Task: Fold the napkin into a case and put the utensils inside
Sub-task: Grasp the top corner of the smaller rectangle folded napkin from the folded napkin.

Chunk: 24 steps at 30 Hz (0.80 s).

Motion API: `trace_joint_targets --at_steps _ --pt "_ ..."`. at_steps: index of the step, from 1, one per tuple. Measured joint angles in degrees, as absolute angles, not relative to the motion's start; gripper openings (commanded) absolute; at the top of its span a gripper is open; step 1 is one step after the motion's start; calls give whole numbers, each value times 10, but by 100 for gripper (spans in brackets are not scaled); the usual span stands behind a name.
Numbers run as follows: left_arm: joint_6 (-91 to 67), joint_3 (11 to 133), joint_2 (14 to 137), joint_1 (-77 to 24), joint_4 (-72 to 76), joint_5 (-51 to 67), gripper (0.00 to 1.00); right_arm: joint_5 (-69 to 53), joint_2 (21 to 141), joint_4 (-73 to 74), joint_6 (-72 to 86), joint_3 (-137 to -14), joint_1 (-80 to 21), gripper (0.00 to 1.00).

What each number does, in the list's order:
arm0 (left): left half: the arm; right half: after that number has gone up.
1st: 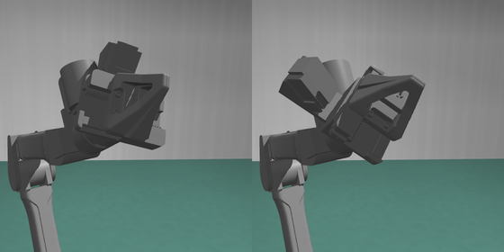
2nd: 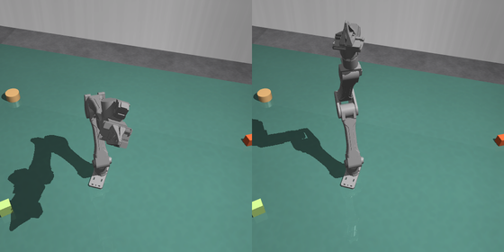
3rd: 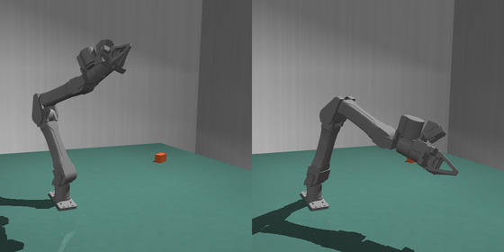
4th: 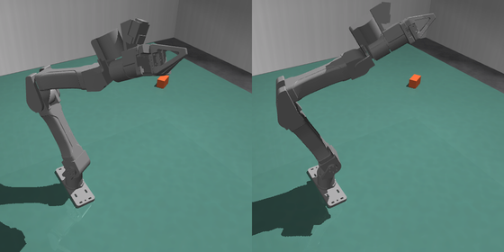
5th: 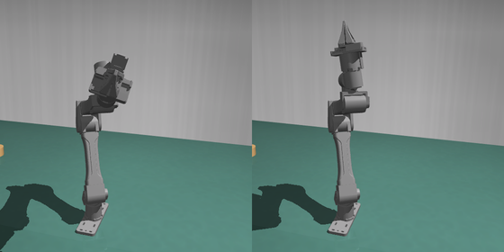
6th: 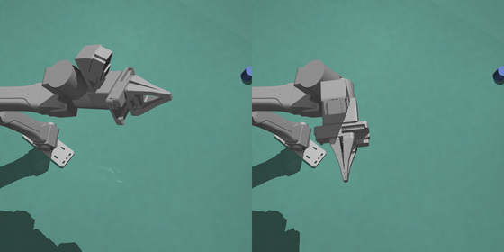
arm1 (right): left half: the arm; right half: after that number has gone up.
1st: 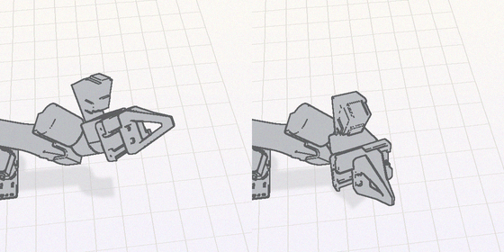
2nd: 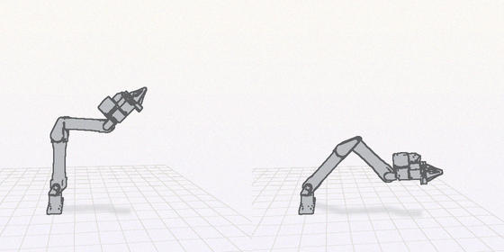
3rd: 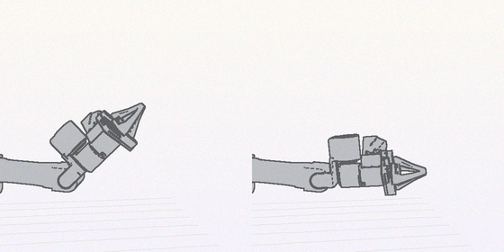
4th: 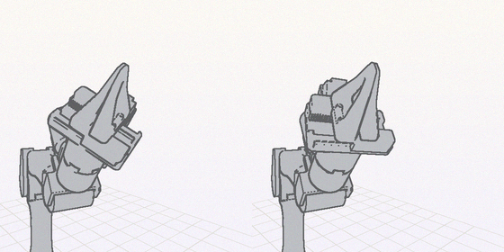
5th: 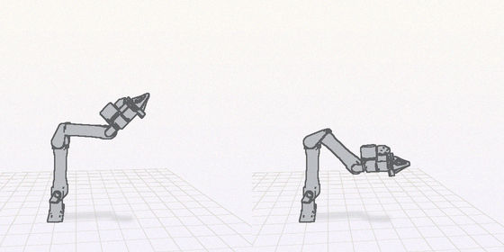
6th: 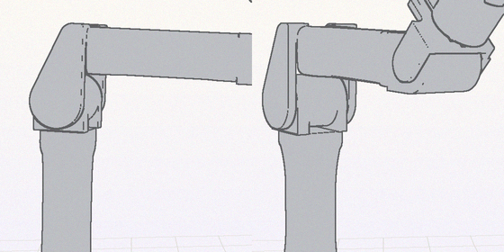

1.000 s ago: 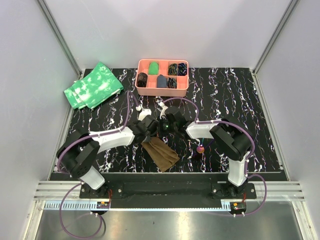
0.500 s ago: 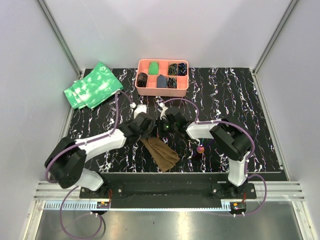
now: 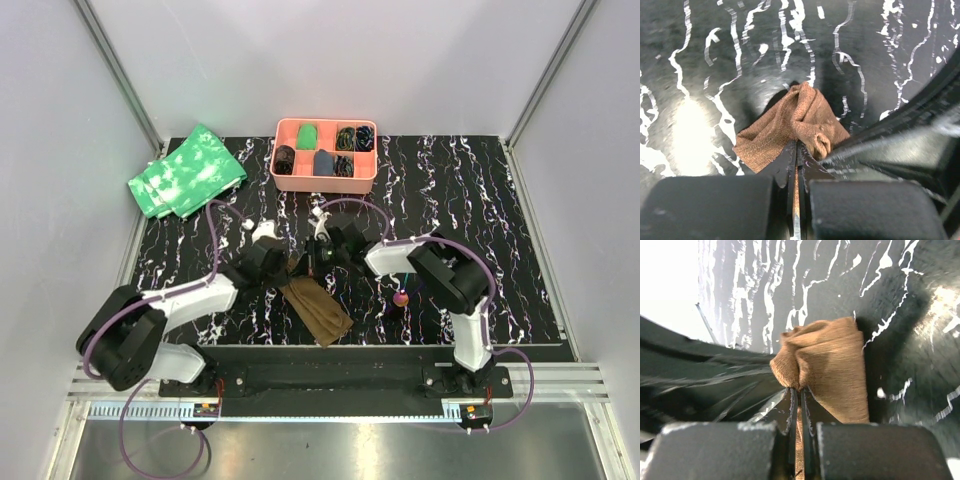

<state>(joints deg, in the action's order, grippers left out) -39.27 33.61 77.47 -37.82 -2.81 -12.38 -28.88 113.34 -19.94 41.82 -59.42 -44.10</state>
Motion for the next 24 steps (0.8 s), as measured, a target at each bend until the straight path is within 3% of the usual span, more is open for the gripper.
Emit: trace_joint_targets --at_steps 10,20,23,24 --pt "-443 273 696 -369 23 -125 0 -312 1201 -241 421 -617 -448 0" --pt "-521 226 700 -356 95 -140 0 -288 1206 -165 351 -669 -466 1" --pt "-537 210 701 -352 129 -138 0 -278 1203 -150 341 -675 -465 7" --pt "-541 205 699 -352 136 -137 0 -275 1200 -146 339 -675 -465 16"
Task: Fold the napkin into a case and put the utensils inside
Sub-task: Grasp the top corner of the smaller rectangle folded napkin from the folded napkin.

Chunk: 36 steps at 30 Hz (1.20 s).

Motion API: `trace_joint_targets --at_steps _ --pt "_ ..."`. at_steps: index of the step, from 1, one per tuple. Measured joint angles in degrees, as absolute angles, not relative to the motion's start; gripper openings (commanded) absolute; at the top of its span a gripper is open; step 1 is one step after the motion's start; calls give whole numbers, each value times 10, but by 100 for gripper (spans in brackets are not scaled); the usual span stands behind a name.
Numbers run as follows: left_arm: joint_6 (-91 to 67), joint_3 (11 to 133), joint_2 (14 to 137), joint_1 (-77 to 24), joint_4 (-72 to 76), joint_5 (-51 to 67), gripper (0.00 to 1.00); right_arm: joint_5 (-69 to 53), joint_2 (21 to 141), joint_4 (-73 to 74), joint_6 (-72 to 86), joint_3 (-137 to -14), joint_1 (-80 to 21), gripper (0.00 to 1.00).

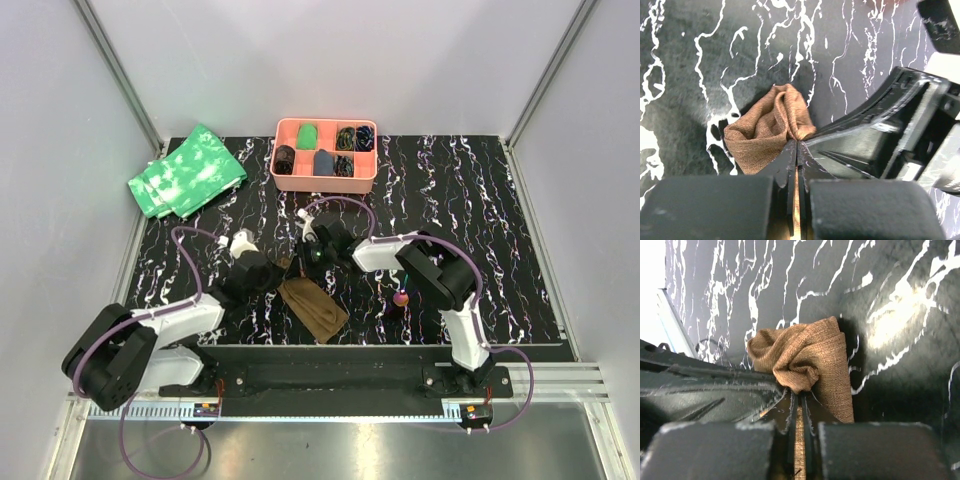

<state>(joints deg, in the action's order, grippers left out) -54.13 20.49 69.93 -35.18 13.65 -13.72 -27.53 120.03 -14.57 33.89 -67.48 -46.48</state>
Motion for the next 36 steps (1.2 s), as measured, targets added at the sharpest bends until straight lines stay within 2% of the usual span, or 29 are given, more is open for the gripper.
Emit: trace_joint_targets --at_steps 8,10,13,15,22,29,36 --pt "-550 180 652 -352 121 -137 0 -296 1163 -101 343 -650 -455 23" --pt "-550 180 647 -352 121 -137 0 -297 1154 -93 344 -643 -446 28" --pt "-550 180 646 -352 121 -135 0 -301 1143 -86 345 -639 -435 31" --pt "-550 180 647 -352 121 -133 0 -302 1138 -85 344 -637 -432 38" --pt "-551 180 665 -352 125 -124 0 -311 1134 -78 343 -637 -431 46" --pt "-551 180 665 -352 126 -123 0 -312 1134 -72 341 -639 -430 48" --pt "-551 180 665 -352 126 -123 0 -312 1134 -62 333 -658 -430 46"
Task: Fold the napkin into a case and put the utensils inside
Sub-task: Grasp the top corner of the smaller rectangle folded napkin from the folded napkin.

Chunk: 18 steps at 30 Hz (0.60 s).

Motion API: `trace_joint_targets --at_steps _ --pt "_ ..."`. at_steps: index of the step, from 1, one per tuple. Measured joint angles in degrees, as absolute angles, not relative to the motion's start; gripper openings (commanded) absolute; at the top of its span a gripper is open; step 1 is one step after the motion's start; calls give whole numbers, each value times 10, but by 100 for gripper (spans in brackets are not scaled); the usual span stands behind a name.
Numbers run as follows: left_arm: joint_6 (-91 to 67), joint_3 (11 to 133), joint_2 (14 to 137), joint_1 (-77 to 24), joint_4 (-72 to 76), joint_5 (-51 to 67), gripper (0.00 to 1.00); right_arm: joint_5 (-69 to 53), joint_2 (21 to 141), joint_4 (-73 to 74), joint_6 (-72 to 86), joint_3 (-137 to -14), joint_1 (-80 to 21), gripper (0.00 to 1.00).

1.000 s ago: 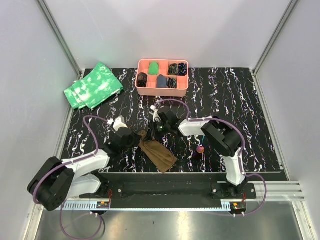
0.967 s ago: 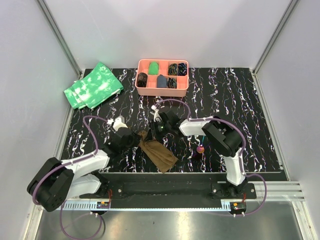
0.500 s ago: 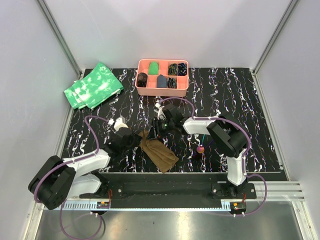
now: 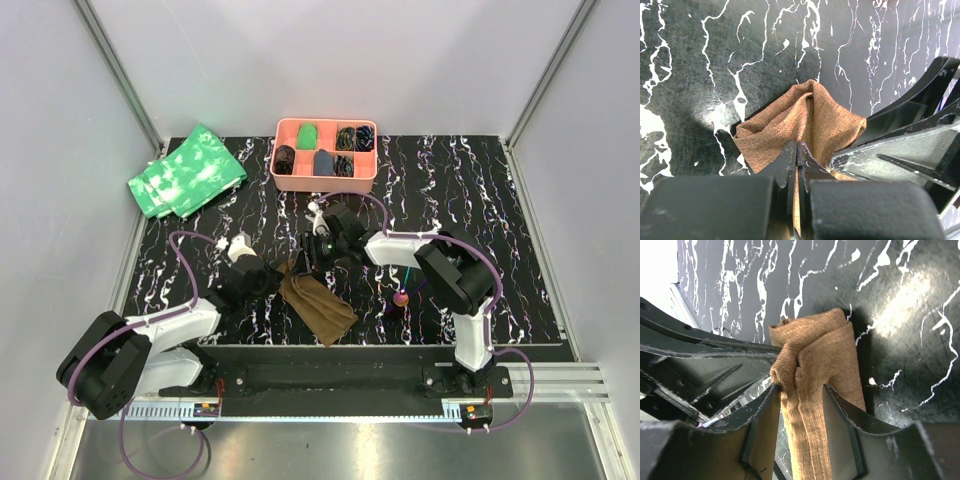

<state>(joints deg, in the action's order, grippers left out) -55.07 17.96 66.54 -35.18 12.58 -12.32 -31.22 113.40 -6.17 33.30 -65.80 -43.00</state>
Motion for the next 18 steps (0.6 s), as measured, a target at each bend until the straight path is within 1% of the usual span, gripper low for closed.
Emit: trace_joint_targets --at_steps 4,9,14,16,18 --pt "-551 180 665 -352 126 -123 0 -314 1134 -58 330 -670 -430 44" --pt "-551 180 665 -352 126 -123 0 -320 1134 -51 326 -682 -429 46" --pt "-551 180 665 -352 126 -123 0 -322 1134 -38 319 -690 -428 45" --pt "-551 180 665 -352 126 -122 0 -322 1134 -35 317 -695 -427 35" --pt "-551 180 665 -350 126 -122 0 -323 1134 -35 314 -699 -426 21"
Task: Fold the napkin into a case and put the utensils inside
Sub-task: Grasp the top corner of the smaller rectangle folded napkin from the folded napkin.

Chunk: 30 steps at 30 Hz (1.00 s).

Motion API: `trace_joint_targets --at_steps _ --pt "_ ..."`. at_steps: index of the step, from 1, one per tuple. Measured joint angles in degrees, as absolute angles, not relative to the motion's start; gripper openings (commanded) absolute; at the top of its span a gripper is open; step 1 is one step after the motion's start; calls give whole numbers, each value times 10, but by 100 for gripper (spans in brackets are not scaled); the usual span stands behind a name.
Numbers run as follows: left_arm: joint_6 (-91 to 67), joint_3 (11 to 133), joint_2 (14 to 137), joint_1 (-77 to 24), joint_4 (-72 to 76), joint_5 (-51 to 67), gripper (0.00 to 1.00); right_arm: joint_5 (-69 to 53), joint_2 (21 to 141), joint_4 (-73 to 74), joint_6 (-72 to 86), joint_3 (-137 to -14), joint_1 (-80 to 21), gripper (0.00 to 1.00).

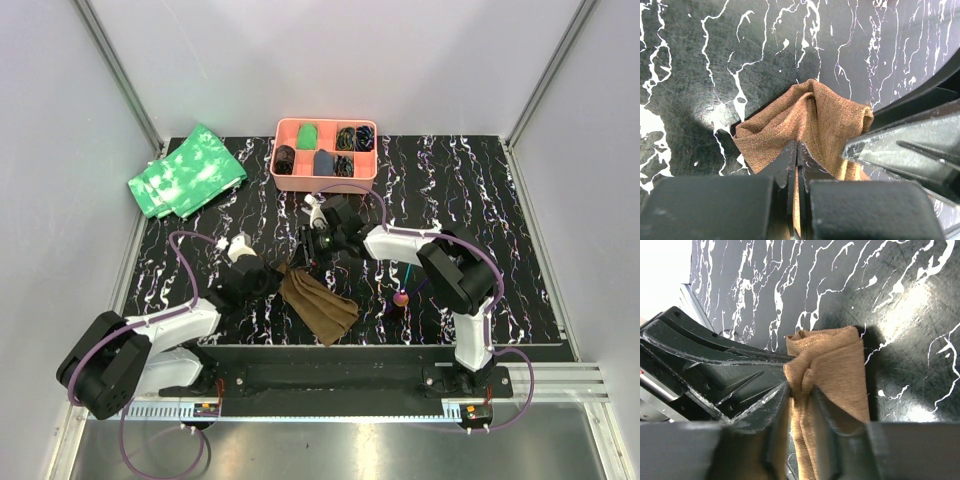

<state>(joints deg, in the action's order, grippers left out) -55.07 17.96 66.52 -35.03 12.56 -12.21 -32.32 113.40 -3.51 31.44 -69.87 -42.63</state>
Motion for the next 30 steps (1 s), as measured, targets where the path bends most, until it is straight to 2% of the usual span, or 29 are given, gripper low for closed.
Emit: trace_joint_targets --at_steps 4,7,20,26,30 --pt "-550 180 664 -343 124 -119 0 -327 1134 -35 315 -698 -426 10" --pt "-551 180 653 -337 115 -116 0 -333 1134 -51 323 -687 -426 7" --pt "-557 179 644 -329 142 -69 0 -385 1190 -152 388 -660 -429 6" --pt "-560 162 653 -320 167 -56 0 -413 1247 -192 410 -682 -439 10" --pt "-560 152 652 -292 177 -34 0 -415 1248 -197 408 -682 -441 22"
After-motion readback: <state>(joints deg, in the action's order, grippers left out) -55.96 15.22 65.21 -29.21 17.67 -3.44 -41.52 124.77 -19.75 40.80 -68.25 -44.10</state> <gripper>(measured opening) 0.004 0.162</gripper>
